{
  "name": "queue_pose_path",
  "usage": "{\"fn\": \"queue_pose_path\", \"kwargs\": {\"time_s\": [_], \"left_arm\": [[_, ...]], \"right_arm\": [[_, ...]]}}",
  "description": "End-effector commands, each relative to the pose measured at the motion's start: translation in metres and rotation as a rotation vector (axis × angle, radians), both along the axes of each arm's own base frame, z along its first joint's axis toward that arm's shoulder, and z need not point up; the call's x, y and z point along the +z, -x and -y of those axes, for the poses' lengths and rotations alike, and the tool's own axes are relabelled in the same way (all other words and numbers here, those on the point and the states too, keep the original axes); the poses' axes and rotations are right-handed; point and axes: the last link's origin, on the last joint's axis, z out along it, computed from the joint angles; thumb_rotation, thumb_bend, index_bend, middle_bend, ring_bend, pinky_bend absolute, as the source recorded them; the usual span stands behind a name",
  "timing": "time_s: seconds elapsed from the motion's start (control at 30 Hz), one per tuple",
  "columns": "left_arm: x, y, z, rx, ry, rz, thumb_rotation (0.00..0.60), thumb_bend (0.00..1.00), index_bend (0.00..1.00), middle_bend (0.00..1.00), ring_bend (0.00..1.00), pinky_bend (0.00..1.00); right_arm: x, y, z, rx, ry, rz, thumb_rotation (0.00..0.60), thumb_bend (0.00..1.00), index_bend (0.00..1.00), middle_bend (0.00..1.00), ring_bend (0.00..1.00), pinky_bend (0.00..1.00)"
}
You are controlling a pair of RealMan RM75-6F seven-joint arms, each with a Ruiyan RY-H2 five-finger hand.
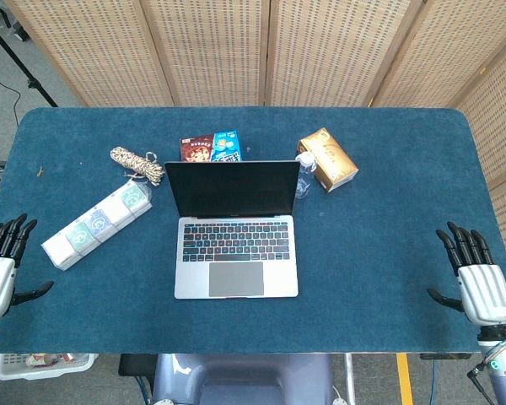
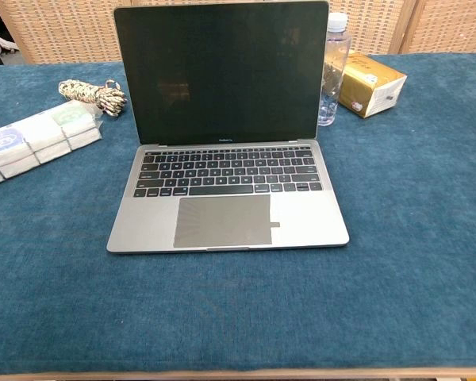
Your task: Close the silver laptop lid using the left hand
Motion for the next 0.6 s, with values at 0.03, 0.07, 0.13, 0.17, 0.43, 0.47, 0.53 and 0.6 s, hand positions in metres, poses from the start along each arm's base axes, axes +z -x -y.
{"fn": "queue_pose_path", "kwargs": {"time_s": [0.03, 0.07, 0.13, 0.17, 0.43, 0.47, 0.53, 0.6], "left_arm": [[0.000, 0.000, 0.000, 0.002, 0.002, 0.000, 0.600, 0.00, 0.00, 0.00, 0.00, 0.00], [0.000, 0.001, 0.000, 0.003, 0.003, -0.001, 0.600, 0.00, 0.00, 0.00, 0.00, 0.00], [0.000, 0.001, 0.000, 0.003, 0.004, -0.002, 0.600, 0.00, 0.00, 0.00, 0.00, 0.00], [0.000, 0.001, 0.000, 0.004, 0.004, -0.003, 0.600, 0.00, 0.00, 0.00, 0.00, 0.00], [-0.001, 0.001, -0.002, 0.005, 0.011, 0.002, 0.600, 0.00, 0.00, 0.00, 0.00, 0.00], [-0.001, 0.000, -0.003, 0.002, 0.012, 0.004, 0.600, 0.00, 0.00, 0.00, 0.00, 0.00], [-0.003, -0.005, -0.008, -0.012, 0.020, 0.008, 0.600, 0.00, 0.00, 0.00, 0.00, 0.00], [-0.004, -0.009, -0.016, -0.021, 0.032, 0.002, 0.600, 0.00, 0.00, 0.00, 0.00, 0.00]], "right_arm": [[0.000, 0.000, 0.000, -0.001, 0.003, 0.002, 0.600, 0.00, 0.00, 0.00, 0.00, 0.00], [0.001, 0.000, 0.000, -0.001, 0.004, 0.003, 0.600, 0.00, 0.00, 0.00, 0.00, 0.00], [0.001, 0.000, -0.001, -0.001, 0.006, 0.003, 0.600, 0.00, 0.00, 0.00, 0.00, 0.00], [0.001, -0.001, -0.001, -0.001, 0.007, 0.003, 0.600, 0.00, 0.00, 0.00, 0.00, 0.00], [-0.001, -0.003, -0.002, 0.008, 0.002, -0.001, 0.600, 0.00, 0.00, 0.00, 0.00, 0.00], [-0.001, -0.004, -0.002, 0.009, 0.003, -0.001, 0.600, 0.00, 0.00, 0.00, 0.00, 0.00], [-0.001, -0.003, -0.002, 0.005, 0.006, 0.000, 0.600, 0.00, 0.00, 0.00, 0.00, 0.00], [-0.001, -0.003, -0.001, 0.000, 0.005, -0.004, 0.600, 0.00, 0.00, 0.00, 0.00, 0.00]]}}
